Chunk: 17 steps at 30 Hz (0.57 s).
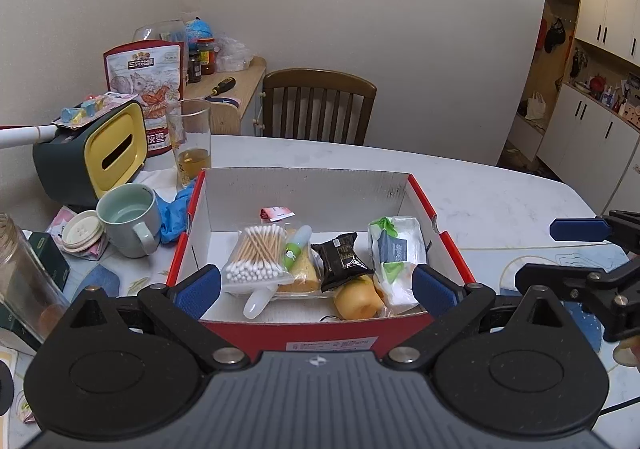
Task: Organize objects
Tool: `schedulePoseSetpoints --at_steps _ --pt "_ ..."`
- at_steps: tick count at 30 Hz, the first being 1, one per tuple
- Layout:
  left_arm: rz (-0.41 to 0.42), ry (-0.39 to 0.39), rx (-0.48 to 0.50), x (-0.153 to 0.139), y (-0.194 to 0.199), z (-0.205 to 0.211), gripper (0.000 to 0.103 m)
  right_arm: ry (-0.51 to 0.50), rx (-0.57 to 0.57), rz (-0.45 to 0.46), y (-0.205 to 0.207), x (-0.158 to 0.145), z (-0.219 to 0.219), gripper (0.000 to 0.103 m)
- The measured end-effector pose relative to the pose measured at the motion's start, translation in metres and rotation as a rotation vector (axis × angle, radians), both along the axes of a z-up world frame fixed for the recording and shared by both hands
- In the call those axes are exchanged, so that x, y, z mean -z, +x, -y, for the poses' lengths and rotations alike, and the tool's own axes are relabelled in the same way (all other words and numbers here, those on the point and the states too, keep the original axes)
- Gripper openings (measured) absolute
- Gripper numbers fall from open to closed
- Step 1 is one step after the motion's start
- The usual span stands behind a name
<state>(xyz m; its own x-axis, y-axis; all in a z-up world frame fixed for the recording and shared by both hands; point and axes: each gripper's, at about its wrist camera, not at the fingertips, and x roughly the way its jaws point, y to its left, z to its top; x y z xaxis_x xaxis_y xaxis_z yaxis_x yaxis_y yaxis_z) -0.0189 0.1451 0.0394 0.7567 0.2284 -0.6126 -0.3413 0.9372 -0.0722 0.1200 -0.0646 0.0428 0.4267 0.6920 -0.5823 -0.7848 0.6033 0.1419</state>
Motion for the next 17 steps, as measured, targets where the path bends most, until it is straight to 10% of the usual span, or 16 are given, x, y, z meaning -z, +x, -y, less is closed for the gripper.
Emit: schedulePoseSetpoints --at_steps 17 --pt "-0.004 0.016 0.001 0.004 -0.009 0.007 0.102 0.002 0.065 -0.033 0.006 0.012 0.013 0.103"
